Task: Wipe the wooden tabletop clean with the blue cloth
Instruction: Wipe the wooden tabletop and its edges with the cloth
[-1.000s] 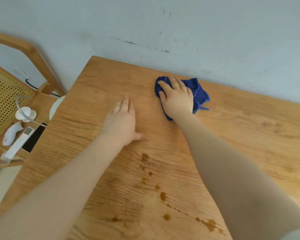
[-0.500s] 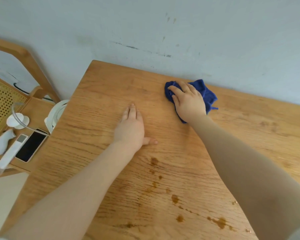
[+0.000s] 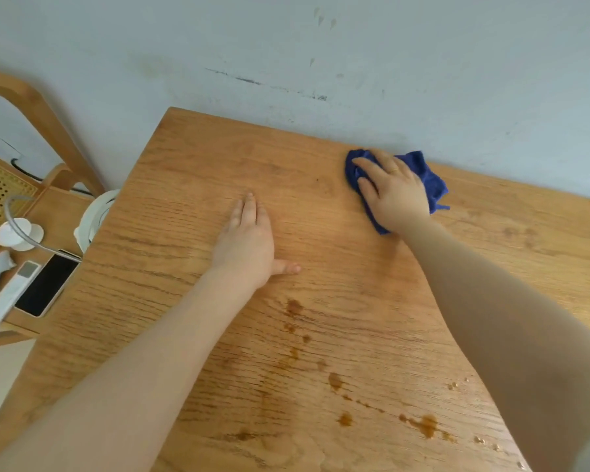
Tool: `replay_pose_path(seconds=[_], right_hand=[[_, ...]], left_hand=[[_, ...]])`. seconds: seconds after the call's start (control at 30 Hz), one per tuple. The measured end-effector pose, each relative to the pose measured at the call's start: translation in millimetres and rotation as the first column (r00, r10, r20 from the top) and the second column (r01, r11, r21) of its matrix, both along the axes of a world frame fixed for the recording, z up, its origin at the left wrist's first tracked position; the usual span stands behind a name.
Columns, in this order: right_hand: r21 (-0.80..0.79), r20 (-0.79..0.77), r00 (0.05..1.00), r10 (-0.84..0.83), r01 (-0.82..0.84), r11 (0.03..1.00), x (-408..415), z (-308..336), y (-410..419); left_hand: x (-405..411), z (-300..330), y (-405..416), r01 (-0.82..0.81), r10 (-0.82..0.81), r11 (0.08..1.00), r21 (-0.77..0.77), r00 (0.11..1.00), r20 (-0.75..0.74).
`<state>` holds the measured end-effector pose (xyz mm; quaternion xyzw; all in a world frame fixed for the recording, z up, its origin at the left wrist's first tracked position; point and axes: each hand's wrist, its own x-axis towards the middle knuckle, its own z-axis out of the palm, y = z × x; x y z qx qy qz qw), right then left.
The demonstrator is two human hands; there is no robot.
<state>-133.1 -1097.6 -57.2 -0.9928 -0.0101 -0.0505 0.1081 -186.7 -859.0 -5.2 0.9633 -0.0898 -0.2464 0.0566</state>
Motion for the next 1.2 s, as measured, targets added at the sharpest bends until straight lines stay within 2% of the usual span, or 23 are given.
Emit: replay_pose_path(seconds=[0.1,0.2,0.3,0.37,0.43,0.53,0.6,0.67,0.73,0.9,0.97,1.1,1.2], right_hand=[[0.039,-0.038,0.999,-0.028,0.029,0.999,-2.4,-4.3,-10.5],[0.093,0.011,0.999,0.044,-0.045,0.995,-56.8,-6.0,-9.0],[0.055,0.045,0.961,0.273,-0.275,0.960,-92.4,4.0,-29.4],[0.010,0.028,0.911,0.412,-0.413,0.911,-87.6,6.1,-51.5],[0.012,0.040,0.931,0.364,-0.364,0.931,-67.3,4.5,-73.3],[0.077,0.033,0.998,0.046,-0.049,0.996,-27.5,3.5,-98.2],[0.043,0.011,0.999,-0.035,0.035,0.998,-13.4,0.2,-105.8],[0.050,-0.014,1.000,-0.018,0.018,0.999,-22.2,-1.9,-105.0],[0.072,-0.006,0.997,0.074,-0.073,0.995,-50.2,-6.0,-102.3],[0.047,0.032,0.910,0.413,-0.415,0.909,-86.3,0.9,-125.3],[0.031,0.034,0.886,0.463,-0.464,0.885,-67.1,2.1,-140.2],[0.084,0.020,0.972,0.232,-0.233,0.969,-20.6,2.5,-152.9],[0.047,-0.012,0.992,0.126,-0.126,0.991,-8.8,-0.8,-149.8]], left_hand=[[6.2,12.4,-8.8,0.085,-0.088,0.994,0.067,0.995,0.055],[0.5,25.9,-35.5,0.131,-0.130,0.991,-0.020,0.991,0.043],[-8.1,29.7,-74.6,0.166,-0.164,0.981,-0.103,0.986,0.030],[-19.6,27.5,-98.3,0.186,-0.193,0.973,-0.135,0.981,-0.034],[-28.4,22.8,-113.7,0.189,-0.200,0.971,-0.147,0.978,-0.066],[-28.3,11.7,-121.7,0.197,-0.201,0.972,-0.128,0.979,-0.025],[-26.5,3.6,-123.6,0.176,-0.180,0.979,-0.102,0.983,-0.036],[-27.1,-0.2,-127.8,0.193,-0.194,0.981,-0.022,0.976,-0.098],[-28.3,0.0,-133.9,0.185,-0.176,0.982,0.042,0.972,-0.153],[-27.4,8.7,-163.1,0.146,-0.122,0.973,0.180,0.983,-0.140],[-29.1,7.4,-168.3,0.105,-0.083,0.980,0.168,0.988,-0.133],[-30.8,2.8,-165.0,0.084,-0.068,0.988,0.130,0.990,-0.128],[-33.2,0.3,-165.6,0.072,-0.059,0.991,0.113,0.991,-0.118]])
